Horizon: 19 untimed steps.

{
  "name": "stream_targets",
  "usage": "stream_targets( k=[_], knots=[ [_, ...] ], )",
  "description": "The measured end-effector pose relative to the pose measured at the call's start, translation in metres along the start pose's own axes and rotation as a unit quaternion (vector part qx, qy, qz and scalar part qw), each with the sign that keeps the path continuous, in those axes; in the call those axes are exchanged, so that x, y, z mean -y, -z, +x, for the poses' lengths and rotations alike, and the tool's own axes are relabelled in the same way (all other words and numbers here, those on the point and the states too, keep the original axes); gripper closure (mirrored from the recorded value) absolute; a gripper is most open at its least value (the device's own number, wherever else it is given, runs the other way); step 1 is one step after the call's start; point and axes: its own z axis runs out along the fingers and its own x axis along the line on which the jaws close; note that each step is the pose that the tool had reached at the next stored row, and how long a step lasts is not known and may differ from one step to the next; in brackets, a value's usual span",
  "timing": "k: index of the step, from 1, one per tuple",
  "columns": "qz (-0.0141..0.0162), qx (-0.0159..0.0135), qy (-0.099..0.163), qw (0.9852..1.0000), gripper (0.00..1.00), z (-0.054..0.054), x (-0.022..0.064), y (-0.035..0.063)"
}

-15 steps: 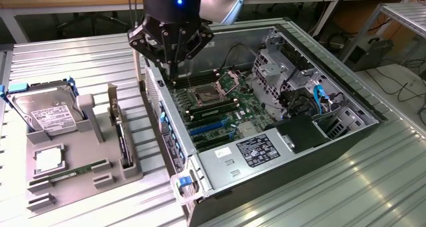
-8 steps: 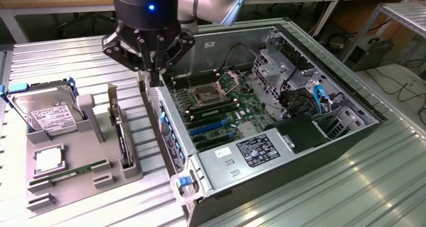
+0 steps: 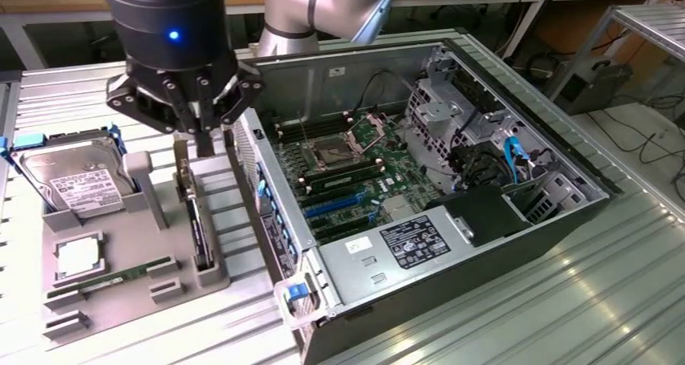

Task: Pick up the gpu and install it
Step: 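Reach for the gpu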

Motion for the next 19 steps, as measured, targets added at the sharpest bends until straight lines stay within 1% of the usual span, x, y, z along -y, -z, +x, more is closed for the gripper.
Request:
stream_targets(
  k=[3, 4, 6, 7, 10, 12, 19],
  knots=[
    [0.0001, -0.0001, 0.000, 1.0000, 0.89, 0.013, -0.0058, -0.0053],
    [0.0002, -0.0002, 0.000, 1.0000, 0.89, 0.018, -0.0095, -0.0077],
    [0.0001, -0.0001, 0.000, 1.0000, 0.89, 0.023, -0.0154, -0.0114],
    [0.0001, 0.0000, 0.000, 1.0000, 0.89, 0.024, -0.0170, -0.0135],
    [0.0002, -0.0007, 0.000, 1.0000, 0.89, 0.025, -0.0168, -0.0197],
    [0.0003, -0.0011, 0.000, 1.0000, 0.89, 0.026, -0.0147, -0.0218],
    [0.0004, -0.0015, 0.000, 1.0000, 0.89, 0.026, -0.0142, -0.0221]
  ],
)
